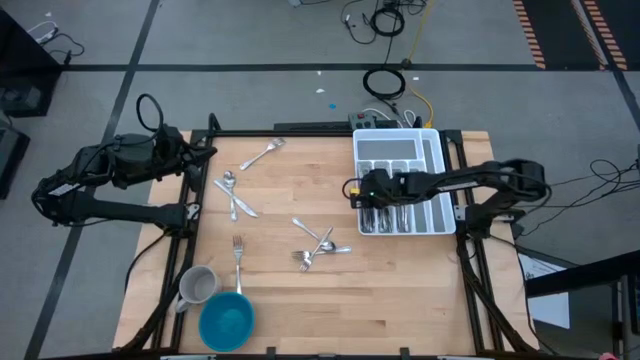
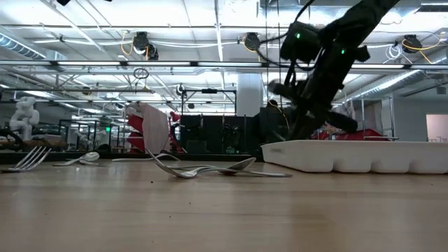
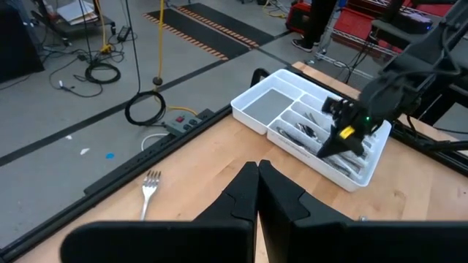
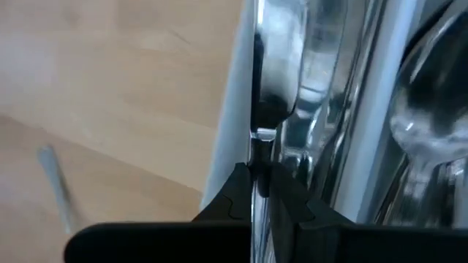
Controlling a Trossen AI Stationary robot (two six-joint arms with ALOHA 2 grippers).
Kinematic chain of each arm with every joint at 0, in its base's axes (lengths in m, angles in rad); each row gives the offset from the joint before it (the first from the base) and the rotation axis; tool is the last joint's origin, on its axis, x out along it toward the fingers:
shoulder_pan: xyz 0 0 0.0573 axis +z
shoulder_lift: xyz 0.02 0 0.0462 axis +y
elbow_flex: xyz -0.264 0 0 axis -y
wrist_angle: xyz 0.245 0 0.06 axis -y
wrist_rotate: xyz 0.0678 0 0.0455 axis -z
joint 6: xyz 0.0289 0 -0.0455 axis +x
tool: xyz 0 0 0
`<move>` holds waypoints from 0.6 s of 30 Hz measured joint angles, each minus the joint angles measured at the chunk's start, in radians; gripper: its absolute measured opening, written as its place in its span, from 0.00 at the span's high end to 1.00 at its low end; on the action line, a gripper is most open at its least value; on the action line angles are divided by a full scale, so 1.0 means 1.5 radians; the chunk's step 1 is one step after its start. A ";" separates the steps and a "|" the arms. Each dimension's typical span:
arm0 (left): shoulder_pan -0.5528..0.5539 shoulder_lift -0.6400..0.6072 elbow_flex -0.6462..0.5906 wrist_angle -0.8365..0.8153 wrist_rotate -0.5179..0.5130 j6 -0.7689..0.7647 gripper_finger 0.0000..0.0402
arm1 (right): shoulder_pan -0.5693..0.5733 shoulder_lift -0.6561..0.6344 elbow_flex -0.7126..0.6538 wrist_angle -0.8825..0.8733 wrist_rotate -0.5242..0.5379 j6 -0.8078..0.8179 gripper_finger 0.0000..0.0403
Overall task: Sort silverware
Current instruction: Put the table knife into the silverware tray
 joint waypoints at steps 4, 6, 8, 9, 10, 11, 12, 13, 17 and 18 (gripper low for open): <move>0.000 0.000 0.000 0.000 0.000 -0.003 0.97 | -0.004 0.024 0.001 0.000 -0.008 0.024 1.00; 0.000 0.000 0.000 -0.002 0.001 -0.003 0.97 | -0.004 0.029 0.001 -0.018 -0.008 0.029 1.00; 0.000 0.000 0.000 -0.002 0.000 -0.002 0.97 | -0.004 0.029 0.001 -0.030 -0.007 0.040 1.00; 0.000 0.000 0.000 -0.003 0.000 0.001 0.97 | -0.004 0.029 0.001 -0.033 -0.007 0.045 1.00; 0.000 0.000 0.000 -0.002 0.000 0.001 0.97 | -0.004 0.029 0.001 -0.039 -0.006 0.045 1.00; 0.000 0.000 0.000 -0.003 0.001 0.001 0.97 | -0.004 0.029 0.001 -0.042 -0.006 0.041 1.00; 0.000 0.000 0.000 -0.003 0.001 0.001 0.97 | -0.004 0.029 0.001 -0.041 -0.006 0.037 0.99; 0.000 0.000 0.000 -0.003 0.000 0.001 0.97 | -0.004 0.029 0.001 -0.039 -0.005 0.033 0.98; 0.000 0.000 0.000 -0.003 0.000 0.002 0.97 | -0.004 0.029 0.001 -0.040 -0.010 0.017 0.89; 0.000 0.000 0.000 -0.003 0.000 0.002 0.97 | -0.004 0.029 0.001 -0.040 -0.014 0.016 0.84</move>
